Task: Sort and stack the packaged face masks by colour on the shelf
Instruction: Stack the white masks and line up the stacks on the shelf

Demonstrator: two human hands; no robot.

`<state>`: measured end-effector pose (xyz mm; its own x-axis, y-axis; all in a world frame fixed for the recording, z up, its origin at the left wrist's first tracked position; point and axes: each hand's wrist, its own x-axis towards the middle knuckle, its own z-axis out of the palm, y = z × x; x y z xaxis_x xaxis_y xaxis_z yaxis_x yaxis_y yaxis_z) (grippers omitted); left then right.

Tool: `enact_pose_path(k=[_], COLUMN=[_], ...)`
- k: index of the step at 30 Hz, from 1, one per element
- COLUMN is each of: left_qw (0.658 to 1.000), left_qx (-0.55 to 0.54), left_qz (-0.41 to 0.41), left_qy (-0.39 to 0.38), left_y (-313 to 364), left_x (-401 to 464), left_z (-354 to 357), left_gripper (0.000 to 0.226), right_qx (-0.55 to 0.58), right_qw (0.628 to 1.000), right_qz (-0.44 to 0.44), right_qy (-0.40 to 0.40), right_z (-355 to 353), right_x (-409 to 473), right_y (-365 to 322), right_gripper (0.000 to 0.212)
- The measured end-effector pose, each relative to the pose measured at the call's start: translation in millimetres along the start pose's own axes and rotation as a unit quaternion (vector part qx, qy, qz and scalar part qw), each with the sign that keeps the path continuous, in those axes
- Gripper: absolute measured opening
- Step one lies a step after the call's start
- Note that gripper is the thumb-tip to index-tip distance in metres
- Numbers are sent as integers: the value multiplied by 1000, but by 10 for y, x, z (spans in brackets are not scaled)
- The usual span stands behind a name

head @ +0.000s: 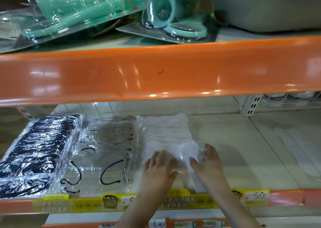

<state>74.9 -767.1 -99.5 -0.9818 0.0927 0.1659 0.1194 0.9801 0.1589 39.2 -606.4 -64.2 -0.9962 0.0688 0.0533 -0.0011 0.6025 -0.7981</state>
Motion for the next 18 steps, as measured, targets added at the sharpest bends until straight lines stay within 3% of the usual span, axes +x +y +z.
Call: enact_pose_path(k=[3,6,10,16,18], left_qw=[1000,999,997,997,995], left_qx=[13,41,49,27,13], left_qz=[-15,-23,-37,-44,-61], left_qy=[-2,-18,-42,-63,-76], left_y=[-29,-32,-41,-82,-75], left_x=[16,24,29,84,106], left_z=[16,16,10,12,-10], left_gripper=[33,33,45,48,64], right_qx=[-124,-174,-237,-279,-289], right_qw=[982,958,943,928,927], right_qz=[-116,-223,-228,-241,-231], right_qy=[86,54,-47,-55,-61], right_z=[40,112,243,272,283], right_x=[56,18,-49,-30,-3], right_y=[74,173,300,287,277], right_gripper=[62,54,47,49,47])
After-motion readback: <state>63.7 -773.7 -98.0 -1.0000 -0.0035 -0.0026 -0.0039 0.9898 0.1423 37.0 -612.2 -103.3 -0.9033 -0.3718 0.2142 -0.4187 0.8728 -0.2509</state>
